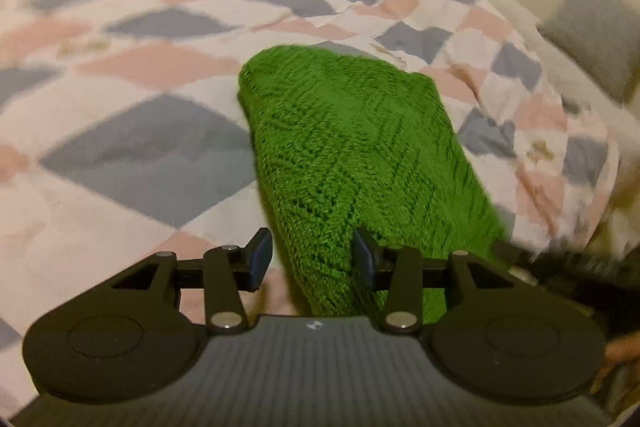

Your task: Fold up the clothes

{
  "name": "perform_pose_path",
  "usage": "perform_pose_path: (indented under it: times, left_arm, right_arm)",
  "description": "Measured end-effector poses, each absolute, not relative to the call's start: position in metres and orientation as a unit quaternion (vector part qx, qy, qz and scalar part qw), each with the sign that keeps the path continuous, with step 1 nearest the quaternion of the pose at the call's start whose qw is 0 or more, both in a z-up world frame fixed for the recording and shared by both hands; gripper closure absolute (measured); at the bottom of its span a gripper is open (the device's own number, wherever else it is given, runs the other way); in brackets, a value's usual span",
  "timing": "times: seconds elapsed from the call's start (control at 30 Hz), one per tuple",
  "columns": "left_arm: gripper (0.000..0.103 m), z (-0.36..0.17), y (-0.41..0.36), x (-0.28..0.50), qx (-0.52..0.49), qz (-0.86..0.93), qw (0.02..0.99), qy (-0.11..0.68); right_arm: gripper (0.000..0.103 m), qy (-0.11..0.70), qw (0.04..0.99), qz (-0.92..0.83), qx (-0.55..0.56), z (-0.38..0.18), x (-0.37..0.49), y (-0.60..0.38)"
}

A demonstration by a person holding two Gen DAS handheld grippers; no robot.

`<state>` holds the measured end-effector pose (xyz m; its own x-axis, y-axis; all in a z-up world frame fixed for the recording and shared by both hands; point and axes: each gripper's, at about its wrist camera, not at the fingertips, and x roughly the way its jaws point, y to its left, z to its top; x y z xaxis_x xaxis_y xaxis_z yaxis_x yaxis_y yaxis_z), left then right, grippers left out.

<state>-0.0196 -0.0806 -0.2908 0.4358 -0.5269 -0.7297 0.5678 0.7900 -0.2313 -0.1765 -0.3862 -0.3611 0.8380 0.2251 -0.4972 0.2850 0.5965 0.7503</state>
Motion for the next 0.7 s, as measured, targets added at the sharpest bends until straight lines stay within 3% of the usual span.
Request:
perform_pose_path:
  times: [0.13,0.27,0.37,0.47,0.6,0.7]
  left_arm:
    - [0.059,-0.303,-0.091,-0.03,0.068,-0.315,0.849,0.42]
    - [0.057,-0.3,-0.087,-0.037,0.079,-0.303,0.855,0.413]
    - [0.067,-0.29,-0.081,-0.047,0.078,-0.307,0.861,0.397]
    - [0.07,-0.277,-0.074,-0.059,0.068,-0.323,0.867,0.374]
    - [0.075,-0.286,-0.084,-0.067,0.074,-0.343,0.856,0.38]
    - [0.077,-0.304,-0.096,-0.069,0.094,-0.336,0.845,0.406]
  right_arm:
    - [0.099,0.294,0.87,-0.055,0.392,-0.343,-0.185,-0.382]
    - [0.099,0.331,0.863,-0.08,0.373,-0.374,-0.172,-0.368]
    - [0.095,0.319,0.868,-0.092,0.37,-0.369,-0.174,-0.36]
    - [0.078,0.298,0.879,-0.1,0.357,-0.351,-0.189,-0.36]
    - [0.078,0.245,0.909,-0.088,0.325,-0.326,-0.203,-0.343]
    - [0.079,0.267,0.912,-0.056,0.305,-0.331,-0.192,-0.33]
